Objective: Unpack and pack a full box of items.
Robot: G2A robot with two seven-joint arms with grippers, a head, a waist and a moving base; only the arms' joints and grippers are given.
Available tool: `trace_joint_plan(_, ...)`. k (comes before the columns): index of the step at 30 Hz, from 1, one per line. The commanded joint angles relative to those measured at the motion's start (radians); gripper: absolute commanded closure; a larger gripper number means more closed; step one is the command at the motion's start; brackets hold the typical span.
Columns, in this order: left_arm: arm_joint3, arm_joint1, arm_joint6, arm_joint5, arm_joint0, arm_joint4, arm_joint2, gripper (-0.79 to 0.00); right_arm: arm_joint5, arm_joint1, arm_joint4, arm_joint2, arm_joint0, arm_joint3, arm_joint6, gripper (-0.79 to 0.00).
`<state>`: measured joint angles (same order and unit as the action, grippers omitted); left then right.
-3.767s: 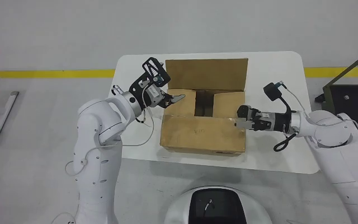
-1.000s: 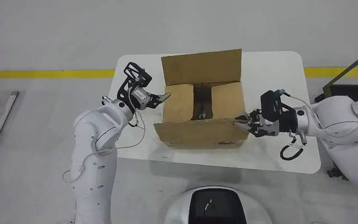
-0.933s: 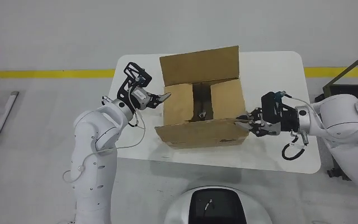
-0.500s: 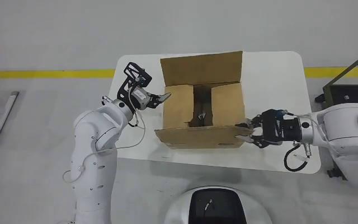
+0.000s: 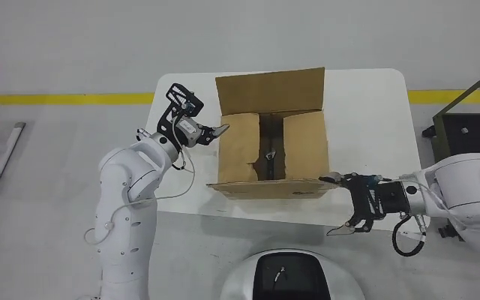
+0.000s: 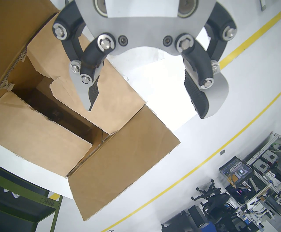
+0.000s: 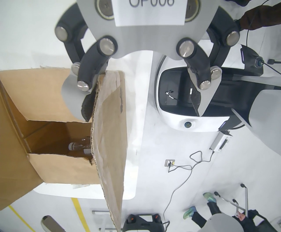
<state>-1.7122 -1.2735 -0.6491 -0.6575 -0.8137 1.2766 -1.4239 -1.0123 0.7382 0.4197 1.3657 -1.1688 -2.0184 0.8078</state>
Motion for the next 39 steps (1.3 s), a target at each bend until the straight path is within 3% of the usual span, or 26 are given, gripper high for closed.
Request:
trace_joint_plan(1,0.000,0.000,0.000,0.000,0.000,0.000,0.000,-0.785,0.000,-0.023,0.010,-0.009,-0.012,-0.016,0.000,-0.711)
trace_joint_plan(3,0.000,0.000,0.000,0.000,0.000,0.000,0.000,-0.785,0.000,-0.044,0.017,-0.021,-0.020,-0.029,0.000,-0.683)
trace_joint_plan(4,0.000,0.000,0.000,0.000,0.000,0.000,0.000,-0.785,0.000,-0.054,0.013,-0.028,-0.024,-0.034,0.000,-0.582)
trace_joint_plan(6,0.000,0.000,0.000,0.000,0.000,0.000,0.000,-0.785,0.000,-0.074,0.022,-0.048,-0.034,-0.037,0.000,-0.465)
trace_joint_plan(8,0.000,0.000,0.000,0.000,0.000,0.000,0.000,-0.785,0.000,-0.093,0.024,-0.073,-0.042,-0.044,0.000,-0.499)
trace_joint_plan(11,0.000,0.000,0.000,0.000,0.000,0.000,0.000,-0.785,0.000,-0.120,0.028,-0.105,-0.045,-0.039,0.000,-0.723)
trace_joint_plan(12,0.000,0.000,0.000,0.000,0.000,0.000,0.000,-0.785,0.000,-0.129,0.031,-0.112,-0.043,-0.035,0.000,-0.714)
trace_joint_plan(14,0.000,0.000,0.000,0.000,0.000,0.000,0.000,-0.785,0.000,-0.143,0.020,-0.126,-0.038,-0.027,-0.003,-0.785)
trace_joint_plan(20,0.000,0.000,0.000,0.000,0.000,0.000,0.000,-0.785,0.000,-0.171,-0.033,-0.089,-0.010,0.031,-0.109,-0.785)
trace_joint_plan(27,0.000,0.000,0.000,0.000,0.000,0.000,0.000,-0.785,0.000,-0.198,-0.057,0.078,-0.069,0.108,-0.332,-0.785)
trace_joint_plan(31,0.000,0.000,0.000,0.000,0.000,0.000,0.000,-0.785,0.007,-0.204,-0.025,0.211,-0.137,0.230,-0.459,-0.785)
trace_joint_plan(32,0.000,0.000,0.000,0.000,0.000,0.000,0.000,-0.785,0.005,-0.201,-0.020,0.238,-0.159,0.246,-0.501,-0.702)
trace_joint_plan(33,0.000,0.000,0.000,0.000,0.000,0.000,0.000,-0.785,0.047,-0.199,-0.007,0.264,-0.185,0.277,-0.528,-0.385)
trace_joint_plan(34,0.000,0.000,0.000,0.000,0.000,0.000,0.000,-0.785,0.106,-0.196,0.019,0.286,-0.209,0.288,-0.539,-0.120)
trace_joint_plan(35,0.000,0.000,0.000,0.000,0.000,0.000,0.000,-0.785,0.149,-0.193,0.039,0.301,-0.233,0.278,-0.556,0.000)
trace_joint_plan(39,0.000,0.000,0.000,0.000,0.000,0.000,0.000,-0.785,0.390,-0.179,0.122,0.332,-0.324,0.231,-0.589,0.000)
